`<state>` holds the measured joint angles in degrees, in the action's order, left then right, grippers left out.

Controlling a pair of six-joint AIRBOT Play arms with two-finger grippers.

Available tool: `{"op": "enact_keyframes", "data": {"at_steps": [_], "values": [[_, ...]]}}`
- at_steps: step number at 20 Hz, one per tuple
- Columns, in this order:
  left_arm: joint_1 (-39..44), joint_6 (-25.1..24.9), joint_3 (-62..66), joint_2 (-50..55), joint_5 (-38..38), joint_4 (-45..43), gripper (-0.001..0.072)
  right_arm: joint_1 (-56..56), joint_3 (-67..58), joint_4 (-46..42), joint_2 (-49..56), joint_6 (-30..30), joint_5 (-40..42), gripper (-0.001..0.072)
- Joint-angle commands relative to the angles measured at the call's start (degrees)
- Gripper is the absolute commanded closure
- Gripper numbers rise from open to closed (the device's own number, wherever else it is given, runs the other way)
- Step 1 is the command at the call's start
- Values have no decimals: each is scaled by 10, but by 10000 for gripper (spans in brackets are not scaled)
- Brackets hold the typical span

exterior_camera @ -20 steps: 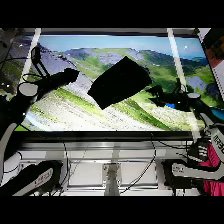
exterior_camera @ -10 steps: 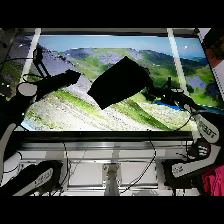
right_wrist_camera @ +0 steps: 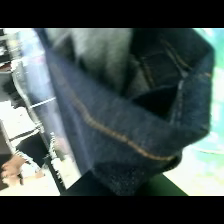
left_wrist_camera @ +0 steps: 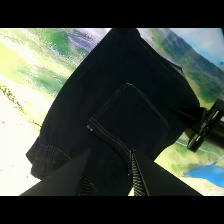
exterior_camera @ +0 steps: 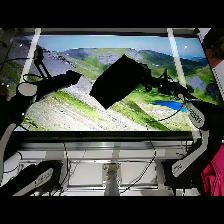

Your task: Fold the clothes and pants, and hang the long-sleeved shirts on hangers.

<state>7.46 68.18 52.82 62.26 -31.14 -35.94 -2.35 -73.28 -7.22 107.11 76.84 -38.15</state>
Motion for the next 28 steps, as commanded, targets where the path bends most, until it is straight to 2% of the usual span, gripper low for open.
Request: {"op": "enact_keyframes", "data": {"at_steps": [1, 4, 5, 8, 10, 16, 21, 23, 24, 25, 26, 28], "values": [[-1, 0, 0, 0, 0, 0, 412, -43, -15, -78, -29, 35, -56, 707], [-1, 0, 0, 0, 0, 0, 412, -127, -15, -349, -104, 170, -111, 707], [-1, 0, 0, 0, 0, 0, 412, -167, -15, -438, -130, 191, -149, 708], [-1, 0, 0, 0, 0, 3, 412, -291, -15, -629, -189, 160, -271, 707], [-1, 0, 0, 0, 3, 7, 413, -367, -15, -708, -213, 119, -325, 708], [-1, 0, 0, 0, 4, 63, 414, -555, -16, -767, -234, 75, -330, 708], [-1, 0, 0, 1, 4, 62, 414, -662, -16, -816, -235, 76, -333, 707], [-1, 0, 0, 1, 4, 62, 414, -698, -16, -812, -235, 99, -336, 687], [-1, 0, 0, 1, 4, 62, 414, -710, -16, -812, -235, 140, -351, 531], [-1, 0, 0, 1, 4, 63, 414, -719, -21, -812, -235, 176, -370, 210], [-1, 0, 0, 1, 4, 63, 414, -724, -33, -811, -235, 197, -388, 46], [-1, 0, 0, 1, 4, 62, 414, -722, -95, -800, -235, 206, -426, 47]]}}
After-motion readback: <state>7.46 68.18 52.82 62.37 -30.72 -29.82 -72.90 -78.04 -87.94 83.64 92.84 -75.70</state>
